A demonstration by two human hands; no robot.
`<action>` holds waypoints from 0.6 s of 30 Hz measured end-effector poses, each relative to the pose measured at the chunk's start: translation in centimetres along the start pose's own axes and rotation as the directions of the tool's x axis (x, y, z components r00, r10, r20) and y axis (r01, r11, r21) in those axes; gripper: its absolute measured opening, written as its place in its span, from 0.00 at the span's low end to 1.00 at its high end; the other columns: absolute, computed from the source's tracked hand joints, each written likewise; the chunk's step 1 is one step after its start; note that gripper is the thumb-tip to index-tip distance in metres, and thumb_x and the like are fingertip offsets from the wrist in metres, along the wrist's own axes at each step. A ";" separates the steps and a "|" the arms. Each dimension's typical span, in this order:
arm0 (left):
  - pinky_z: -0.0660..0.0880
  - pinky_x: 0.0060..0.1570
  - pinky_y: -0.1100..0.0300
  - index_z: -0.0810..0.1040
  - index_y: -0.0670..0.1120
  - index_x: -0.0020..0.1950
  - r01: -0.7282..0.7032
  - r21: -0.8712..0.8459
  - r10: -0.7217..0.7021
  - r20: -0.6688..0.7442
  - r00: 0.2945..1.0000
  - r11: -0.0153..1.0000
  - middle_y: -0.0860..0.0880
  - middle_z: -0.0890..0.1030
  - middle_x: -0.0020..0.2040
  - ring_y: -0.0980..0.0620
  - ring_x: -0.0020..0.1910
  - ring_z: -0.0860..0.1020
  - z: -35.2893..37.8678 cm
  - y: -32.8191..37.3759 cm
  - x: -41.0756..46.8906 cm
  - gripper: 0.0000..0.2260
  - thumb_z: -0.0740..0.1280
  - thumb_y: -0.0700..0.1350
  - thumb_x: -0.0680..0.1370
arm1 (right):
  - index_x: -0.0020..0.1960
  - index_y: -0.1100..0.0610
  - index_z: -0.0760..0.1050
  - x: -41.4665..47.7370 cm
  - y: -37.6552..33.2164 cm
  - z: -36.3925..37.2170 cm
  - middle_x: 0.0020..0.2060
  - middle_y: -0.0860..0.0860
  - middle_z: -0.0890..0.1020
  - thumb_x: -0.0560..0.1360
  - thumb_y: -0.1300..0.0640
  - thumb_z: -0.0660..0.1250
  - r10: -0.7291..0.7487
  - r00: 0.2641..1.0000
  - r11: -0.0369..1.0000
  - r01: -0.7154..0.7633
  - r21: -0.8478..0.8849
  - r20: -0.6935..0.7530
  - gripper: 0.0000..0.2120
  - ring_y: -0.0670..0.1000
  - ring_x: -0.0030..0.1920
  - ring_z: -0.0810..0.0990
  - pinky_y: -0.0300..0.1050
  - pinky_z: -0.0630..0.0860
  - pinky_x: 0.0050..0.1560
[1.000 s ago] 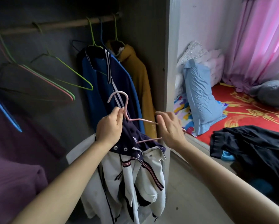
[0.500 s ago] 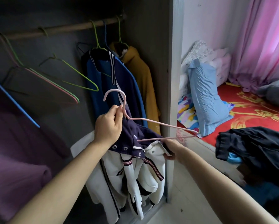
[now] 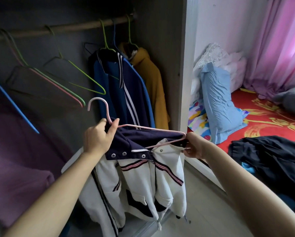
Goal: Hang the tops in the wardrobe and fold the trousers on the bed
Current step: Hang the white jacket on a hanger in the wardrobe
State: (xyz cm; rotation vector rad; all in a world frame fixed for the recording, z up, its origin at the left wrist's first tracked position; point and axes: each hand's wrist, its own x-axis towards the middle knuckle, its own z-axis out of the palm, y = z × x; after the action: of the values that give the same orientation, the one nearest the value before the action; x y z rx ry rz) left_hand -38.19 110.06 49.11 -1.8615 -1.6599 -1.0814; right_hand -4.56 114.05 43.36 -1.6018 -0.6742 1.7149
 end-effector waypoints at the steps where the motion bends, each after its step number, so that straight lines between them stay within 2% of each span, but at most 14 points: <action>1: 0.63 0.27 0.59 0.69 0.51 0.36 0.046 -0.001 -0.046 -0.003 0.999 0.999 0.50 0.69 0.22 0.39 0.24 0.75 0.1 0.0 0.0 0.21 0.56 0.66 0.80 | 0.45 0.58 0.76 -0.2 -0.3 0.0 0.33 0.54 0.81 0.75 0.59 0.60 -0.014 1.000 0.999 0.013 -0.039 -0.015 0.07 0.51 0.38 0.77 0.37 0.74 0.30; 3: 0.63 0.28 0.58 0.71 0.49 0.37 0.093 -0.006 -0.093 -0.025 0.995 0.996 0.50 0.69 0.22 0.38 0.25 0.75 0.3 0.0 0.0 0.24 0.54 0.66 0.80 | 0.47 0.58 0.77 -0.7 -0.6 -0.2 0.34 0.54 0.82 0.75 0.58 0.63 -0.030 0.999 0.997 0.028 -0.070 -0.030 0.05 0.52 0.38 0.78 0.38 0.75 0.29; 7: 0.63 0.29 0.58 0.72 0.48 0.36 0.138 -0.049 -0.140 -0.056 0.988 0.989 0.50 0.71 0.24 0.41 0.25 0.74 0.4 0.4 0.4 0.25 0.54 0.65 0.80 | 0.53 0.58 0.75 -1.3 -0.7 -0.6 0.47 0.58 0.83 0.77 0.58 0.64 -0.050 0.998 0.990 0.045 -0.134 -0.033 0.06 0.53 0.43 0.81 0.39 0.78 0.31; 10: 0.62 0.29 0.58 0.72 0.48 0.37 0.146 -0.059 -0.149 -0.062 0.987 0.988 0.51 0.70 0.23 0.41 0.24 0.74 0.4 1.0 0.5 0.23 0.55 0.64 0.80 | 0.55 0.58 0.73 -1.7 -0.6 -1.0 0.51 0.60 0.81 0.78 0.58 0.63 -0.067 0.997 0.985 0.060 -0.162 -0.038 0.07 0.54 0.44 0.81 0.41 0.78 0.32; 13: 0.62 0.26 0.61 0.75 0.45 0.37 -0.003 -0.040 -0.001 -0.109 0.994 0.999 0.48 0.73 0.23 0.43 0.22 0.74 0.6 1.2 0.4 0.21 0.58 0.59 0.81 | 0.53 0.59 0.73 -2.2 -0.8 -1.5 0.48 0.59 0.82 0.79 0.57 0.64 -0.096 0.993 0.978 0.081 -0.195 -0.069 0.06 0.54 0.42 0.82 0.42 0.78 0.32; 18: 0.71 0.23 0.57 0.77 0.42 0.37 -0.236 0.006 0.234 -0.152 0.960 0.972 0.46 0.79 0.30 0.43 0.24 0.77 1.2 1.0 0.4 0.18 0.61 0.53 0.80 | 0.57 0.61 0.74 -2.7 -1.2 -1.9 0.46 0.58 0.83 0.78 0.59 0.65 -0.129 0.985 0.963 0.097 -0.251 -0.113 0.09 0.53 0.41 0.82 0.40 0.78 0.30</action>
State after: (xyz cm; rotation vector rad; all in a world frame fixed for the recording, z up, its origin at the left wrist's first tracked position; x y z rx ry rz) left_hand -36.94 111.02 48.83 -1.8768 -1.3123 -1.1034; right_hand -2.50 112.50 45.79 -1.7872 -0.9229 1.4763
